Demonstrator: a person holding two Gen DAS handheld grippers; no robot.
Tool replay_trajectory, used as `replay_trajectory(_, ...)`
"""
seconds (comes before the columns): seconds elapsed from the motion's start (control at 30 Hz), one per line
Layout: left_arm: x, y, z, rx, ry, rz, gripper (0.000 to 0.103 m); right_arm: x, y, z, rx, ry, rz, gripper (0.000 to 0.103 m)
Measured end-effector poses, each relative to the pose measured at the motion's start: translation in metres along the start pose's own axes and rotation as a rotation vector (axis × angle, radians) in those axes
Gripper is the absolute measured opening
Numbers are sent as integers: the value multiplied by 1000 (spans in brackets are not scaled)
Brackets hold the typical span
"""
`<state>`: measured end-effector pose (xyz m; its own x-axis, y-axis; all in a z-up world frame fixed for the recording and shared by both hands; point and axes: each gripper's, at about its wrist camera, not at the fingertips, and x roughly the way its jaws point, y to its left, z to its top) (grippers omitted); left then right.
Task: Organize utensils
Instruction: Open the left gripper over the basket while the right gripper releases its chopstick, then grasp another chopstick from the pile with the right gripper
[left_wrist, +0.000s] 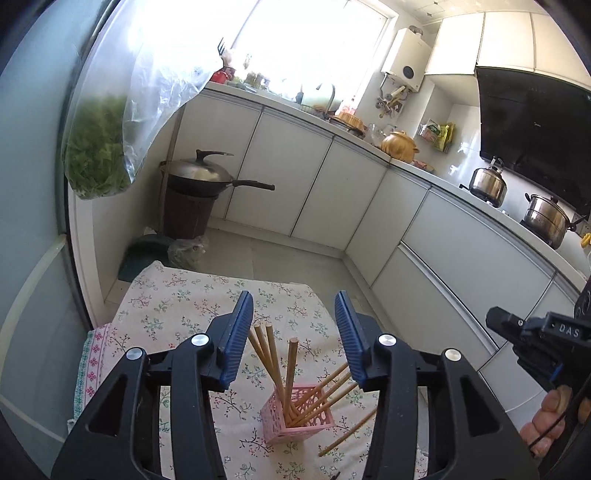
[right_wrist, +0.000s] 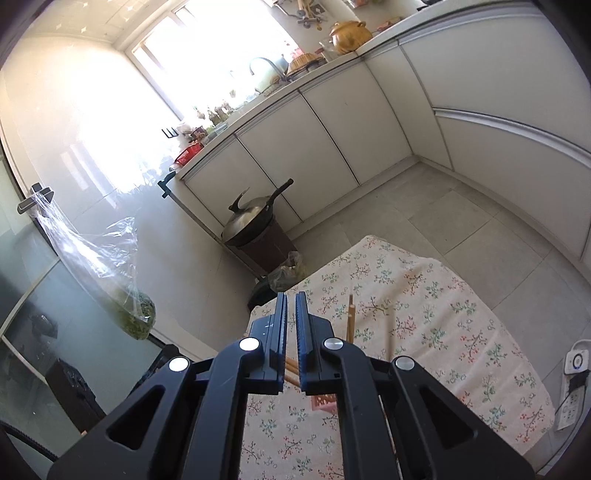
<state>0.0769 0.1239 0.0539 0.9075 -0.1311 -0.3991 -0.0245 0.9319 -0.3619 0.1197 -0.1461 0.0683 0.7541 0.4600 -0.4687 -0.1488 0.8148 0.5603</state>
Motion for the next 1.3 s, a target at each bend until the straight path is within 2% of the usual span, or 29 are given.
replay_trajectory(0.1, -2, -1, 0, 25, -14, 17, 44, -7, 0, 0, -13, -28, -15, 5)
replay_trajectory(0.17, -4, 1, 1, 28, -15, 26, 44, -6, -17, -4, 5, -20, -60, 6)
replay_trajectory(0.23, -4, 5, 2, 7, -5, 25, 47, 7, -55, -9, 98, 36, -128, 22)
replay_trajectory(0.27, -4, 8, 1, -8, 0, 26, 49, 21, -82, -13, 162, 96, -167, 50)
replay_trajectory(0.3, -4, 9, 1, -23, 3, 25, 52, 42, -111, -17, 226, 178, -203, 57)
replay_trajectory(0.37, -4, 11, 1, -50, 6, 9, 55, 82, -164, -30, 337, 317, -293, 56)
replay_trajectory(0.43, -4, 9, 1, -56, 1, 8, 62, 117, -205, -42, 396, 370, -402, 56)
replay_trajectory(0.47, -4, 7, 0, -55, -4, 13, 64, 131, -214, -45, 397, 392, -421, 56)
replay_trajectory(0.6, 4, -1, -6, -6, -13, 51, 78, 193, -232, -47, 383, 428, -466, 56)
replay_trajectory(0.77, 24, -7, -15, 81, 11, 135, 81, 252, -245, -48, 344, 472, -554, 57)
replay_trajectory(0.8, 25, -7, -16, 87, 11, 144, 85, 258, -245, -47, 330, 452, -571, 57)
replay_trajectory(0.87, 28, -6, -18, 97, -1, 174, 93, 266, -240, -43, 275, 445, -581, 55)
replay_trajectory(0.9, 28, -6, -18, 98, -11, 192, 96, 270, -236, -43, 242, 445, -601, 41)
replay_trajectory(0.93, 27, -4, -18, 96, -17, 202, 96, 273, -231, -44, 201, 444, -620, 36)
replay_trajectory(0.97, 27, -3, -18, 93, -18, 213, 96, 275, -228, -45, 167, 439, -647, 25)
replay_trajectory(1.0, 28, -1, -18, 86, -14, 222, 96, 276, -226, -46, 148, 432, -657, 9)
replay_trajectory(1.07, 29, 2, -18, 77, 0, 232, 96, 273, -228, -48, 137, 425, -641, 6)
replay_trajectory(1.3, 29, 7, -19, 74, 33, 259, 96, 239, -220, -53, 147, 384, -569, 6)
